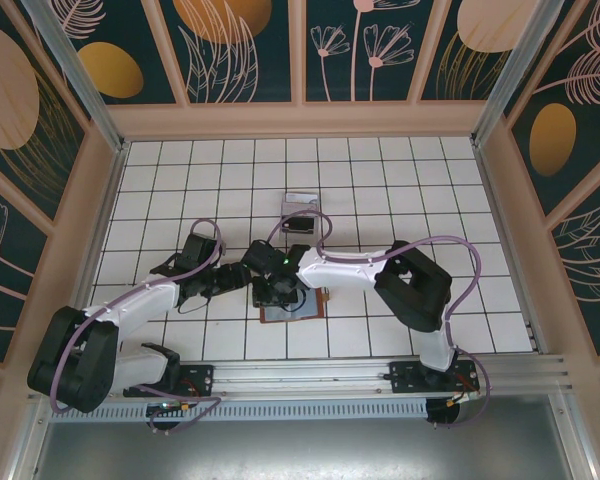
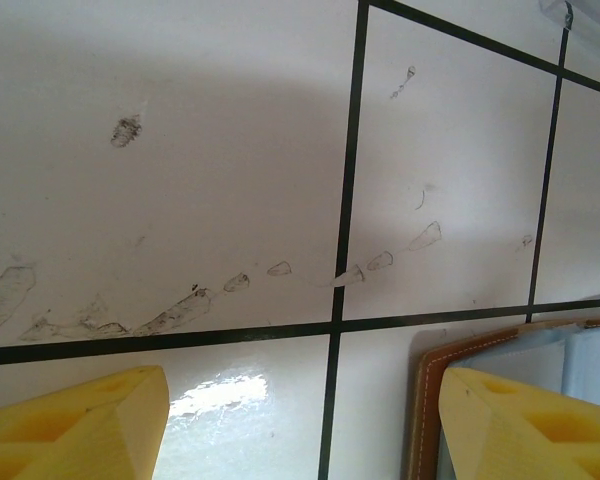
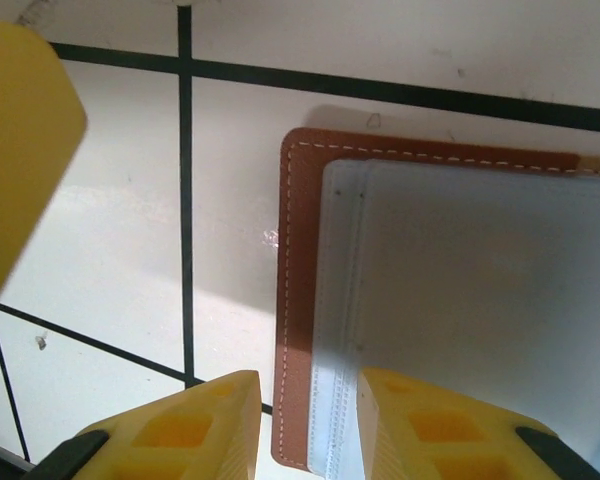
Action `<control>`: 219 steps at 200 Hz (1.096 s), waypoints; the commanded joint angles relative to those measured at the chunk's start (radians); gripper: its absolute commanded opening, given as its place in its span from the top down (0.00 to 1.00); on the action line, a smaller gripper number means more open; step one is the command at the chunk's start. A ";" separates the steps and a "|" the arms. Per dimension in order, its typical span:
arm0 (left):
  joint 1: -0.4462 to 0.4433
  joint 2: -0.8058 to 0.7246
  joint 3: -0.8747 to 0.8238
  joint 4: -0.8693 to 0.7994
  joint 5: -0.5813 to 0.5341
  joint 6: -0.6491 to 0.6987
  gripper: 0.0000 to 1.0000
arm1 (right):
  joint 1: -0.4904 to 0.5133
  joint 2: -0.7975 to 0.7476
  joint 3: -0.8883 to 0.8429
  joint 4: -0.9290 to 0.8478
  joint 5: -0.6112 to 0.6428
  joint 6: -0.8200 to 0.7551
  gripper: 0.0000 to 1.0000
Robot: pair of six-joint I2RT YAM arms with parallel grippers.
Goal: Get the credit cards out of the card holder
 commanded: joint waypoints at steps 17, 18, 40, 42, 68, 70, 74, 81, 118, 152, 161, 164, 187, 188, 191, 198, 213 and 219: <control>0.006 0.007 0.024 0.006 0.017 0.021 0.28 | 0.003 0.005 -0.031 0.006 -0.007 0.032 0.68; 0.006 0.008 0.023 0.006 0.018 0.022 0.28 | 0.003 0.005 -0.032 0.005 -0.006 0.032 0.68; 0.005 0.007 0.024 0.006 0.017 0.021 0.28 | 0.003 0.001 -0.032 -0.038 0.030 0.036 0.68; 0.005 0.007 0.024 0.006 0.017 0.021 0.28 | 0.003 0.001 -0.030 -0.045 0.035 0.037 0.68; 0.005 0.011 0.024 0.007 0.020 0.020 0.28 | 0.005 -0.004 -0.027 -0.103 0.078 0.040 0.68; 0.004 0.013 0.025 0.007 0.020 0.021 0.28 | 0.005 -0.003 -0.026 -0.106 0.080 0.040 0.67; 0.005 0.014 0.025 0.007 0.021 0.021 0.28 | 0.005 -0.006 -0.026 -0.110 0.084 0.041 0.68; 0.005 0.016 0.025 0.007 0.023 0.022 0.28 | 0.006 -0.006 -0.026 -0.119 0.091 0.043 0.68; 0.005 0.021 0.028 0.007 0.028 0.025 0.28 | 0.019 0.004 0.012 -0.196 0.146 0.047 0.68; 0.005 0.022 0.028 0.008 0.030 0.026 0.28 | 0.037 0.042 0.082 -0.294 0.222 0.043 0.67; 0.005 0.021 0.029 0.007 0.029 0.026 0.28 | 0.042 0.052 0.098 -0.313 0.235 0.042 0.67; 0.005 0.022 0.028 0.006 0.030 0.026 0.28 | 0.044 0.056 0.102 -0.319 0.239 0.042 0.68; 0.004 0.021 0.029 0.005 0.032 0.026 0.28 | 0.054 0.075 0.135 -0.368 0.283 0.043 0.67; 0.005 0.022 0.029 0.005 0.032 0.026 0.28 | 0.054 0.076 0.137 -0.371 0.285 0.043 0.67; 0.004 0.020 0.029 0.005 0.032 0.027 0.28 | 0.056 0.078 0.142 -0.377 0.290 0.043 0.67; 0.004 0.021 0.029 0.005 0.032 0.027 0.28 | 0.059 0.082 0.152 -0.391 0.303 0.043 0.67; 0.005 0.022 0.031 0.004 0.034 0.028 0.28 | 0.066 0.088 0.169 -0.416 0.325 0.046 0.67; 0.005 0.022 0.032 0.004 0.034 0.029 0.28 | 0.067 0.090 0.176 -0.427 0.334 0.047 0.66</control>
